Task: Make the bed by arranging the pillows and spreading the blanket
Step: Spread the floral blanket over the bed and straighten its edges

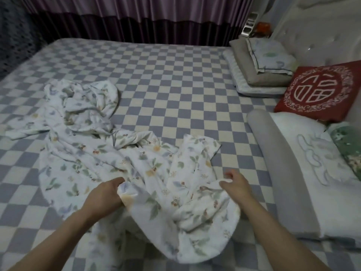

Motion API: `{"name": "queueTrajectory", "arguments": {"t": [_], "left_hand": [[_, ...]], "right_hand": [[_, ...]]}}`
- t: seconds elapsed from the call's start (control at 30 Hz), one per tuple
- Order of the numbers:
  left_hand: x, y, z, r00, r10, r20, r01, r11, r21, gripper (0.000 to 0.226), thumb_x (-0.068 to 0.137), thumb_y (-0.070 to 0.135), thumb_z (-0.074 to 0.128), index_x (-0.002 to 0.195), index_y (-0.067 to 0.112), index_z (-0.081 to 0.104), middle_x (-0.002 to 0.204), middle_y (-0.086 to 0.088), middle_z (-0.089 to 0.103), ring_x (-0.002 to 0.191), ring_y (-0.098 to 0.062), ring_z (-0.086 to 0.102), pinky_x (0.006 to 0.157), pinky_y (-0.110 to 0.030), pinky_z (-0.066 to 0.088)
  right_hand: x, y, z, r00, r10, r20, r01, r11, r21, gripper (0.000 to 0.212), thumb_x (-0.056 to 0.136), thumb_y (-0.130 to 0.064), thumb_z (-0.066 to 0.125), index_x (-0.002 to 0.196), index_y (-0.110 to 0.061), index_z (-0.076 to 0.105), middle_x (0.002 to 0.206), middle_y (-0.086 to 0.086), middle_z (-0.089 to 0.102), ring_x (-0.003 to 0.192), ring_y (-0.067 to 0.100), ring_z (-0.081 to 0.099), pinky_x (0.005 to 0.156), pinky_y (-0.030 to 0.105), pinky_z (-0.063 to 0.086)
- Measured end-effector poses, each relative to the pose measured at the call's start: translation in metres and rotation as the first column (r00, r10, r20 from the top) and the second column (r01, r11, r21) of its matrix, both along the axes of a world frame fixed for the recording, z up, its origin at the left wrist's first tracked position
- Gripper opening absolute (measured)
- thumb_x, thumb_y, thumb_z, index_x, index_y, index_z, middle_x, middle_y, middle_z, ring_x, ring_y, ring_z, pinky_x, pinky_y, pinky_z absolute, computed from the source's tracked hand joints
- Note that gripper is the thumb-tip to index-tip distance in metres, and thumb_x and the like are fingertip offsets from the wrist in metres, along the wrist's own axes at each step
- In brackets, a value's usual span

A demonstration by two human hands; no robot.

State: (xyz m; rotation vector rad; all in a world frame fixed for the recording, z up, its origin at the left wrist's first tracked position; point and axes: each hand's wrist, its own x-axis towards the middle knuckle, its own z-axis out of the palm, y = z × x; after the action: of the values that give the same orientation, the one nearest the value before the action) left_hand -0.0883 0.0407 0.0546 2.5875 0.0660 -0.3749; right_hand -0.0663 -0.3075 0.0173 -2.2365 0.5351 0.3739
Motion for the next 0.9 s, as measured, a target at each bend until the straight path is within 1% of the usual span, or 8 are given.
{"name": "queueTrajectory", "arguments": {"t": [0.1,0.2,0.37,0.47,0.53,0.6,0.77,0.9], "left_hand": [[0.000,0.006,-0.025,0.992,0.127,-0.013,-0.127,0.992,0.003,0.069,0.046,0.068,0.041,0.088,0.017,0.061,0.083,0.006,0.063,0.076,-0.012,0.055,0.065,-0.026,0.041],[0.007,0.013,-0.053,0.948,0.317,-0.029,-0.318,0.948,0.000,0.047,0.058,0.048,0.051,0.090,0.014,0.062,0.079,0.008,0.061,0.071,-0.010,0.052,0.062,-0.025,0.040],[0.016,0.013,-0.100,0.890,0.448,-0.085,-0.452,0.891,-0.039,0.047,0.056,0.048,0.050,0.082,0.009,0.060,0.075,-0.001,0.065,0.075,-0.019,0.060,0.064,-0.028,0.042],[0.026,0.005,-0.117,0.888,0.454,-0.076,-0.459,0.887,-0.057,0.061,0.049,0.058,0.041,0.080,0.009,0.061,0.076,-0.001,0.065,0.069,-0.011,0.056,0.062,-0.022,0.041],[0.034,0.000,-0.126,0.895,0.440,-0.075,-0.443,0.896,-0.026,0.057,0.053,0.057,0.043,0.081,0.011,0.061,0.079,0.000,0.065,0.069,-0.010,0.055,0.062,-0.019,0.040],[0.041,-0.004,-0.131,0.916,0.394,-0.079,-0.396,0.918,-0.012,0.059,0.051,0.059,0.040,0.082,0.014,0.061,0.080,0.002,0.064,0.073,-0.013,0.057,0.063,-0.022,0.041],[0.057,-0.011,-0.138,0.937,0.341,-0.079,-0.338,0.940,0.049,0.047,0.056,0.043,0.046,0.086,0.010,0.060,0.087,-0.005,0.062,0.081,-0.023,0.057,0.071,-0.035,0.045],[0.061,-0.014,-0.151,0.948,0.294,-0.125,-0.292,0.956,0.040,0.049,0.054,0.046,0.043,0.085,0.012,0.057,0.087,-0.003,0.061,0.081,-0.022,0.056,0.070,-0.034,0.044]], "right_hand": [[0.049,0.012,-0.040,0.997,0.006,-0.083,0.003,0.995,0.102,0.076,0.080,-0.019,0.070,0.142,-0.012,0.027,0.140,0.015,0.038,0.126,0.029,0.042,0.095,0.030,0.037],[0.088,0.024,-0.096,0.982,0.075,-0.172,-0.050,0.988,0.146,0.110,0.074,-0.023,0.077,0.150,-0.019,-0.002,0.154,0.011,0.014,0.139,0.027,0.025,0.108,0.035,0.029],[0.138,0.060,-0.159,0.933,0.268,-0.240,-0.238,0.960,0.144,0.132,0.067,-0.040,0.081,0.142,-0.031,-0.027,0.156,0.007,-0.017,0.145,0.025,-0.007,0.115,0.045,0.015],[0.147,0.080,-0.183,0.787,0.477,-0.391,-0.502,0.864,0.041,0.141,0.060,-0.056,0.079,0.135,-0.033,-0.038,0.151,0.016,-0.029,0.144,0.032,-0.013,0.115,0.051,0.016],[0.136,0.085,-0.197,0.671,0.558,-0.488,-0.677,0.730,-0.096,0.137,0.062,-0.064,0.072,0.135,-0.030,-0.039,0.149,0.027,-0.025,0.143,0.040,0.006,0.110,0.051,0.024],[0.124,0.085,-0.205,0.648,0.572,-0.504,-0.737,0.639,-0.222,0.131,0.068,-0.067,0.066,0.136,-0.027,-0.038,0.149,0.033,-0.016,0.137,0.043,0.024,0.106,0.048,0.031],[0.139,0.092,-0.210,0.627,0.528,-0.573,-0.761,0.574,-0.303,0.129,0.070,-0.053,0.072,0.143,-0.018,-0.028,0.150,0.027,-0.003,0.131,0.037,0.036,0.099,0.042,0.040],[0.162,0.104,-0.193,0.498,0.621,-0.606,-0.844,0.184,-0.504,0.094,0.076,-0.042,0.067,0.147,-0.012,0.013,0.149,0.017,0.017,0.131,0.029,0.034,0.102,0.043,0.034]]}}
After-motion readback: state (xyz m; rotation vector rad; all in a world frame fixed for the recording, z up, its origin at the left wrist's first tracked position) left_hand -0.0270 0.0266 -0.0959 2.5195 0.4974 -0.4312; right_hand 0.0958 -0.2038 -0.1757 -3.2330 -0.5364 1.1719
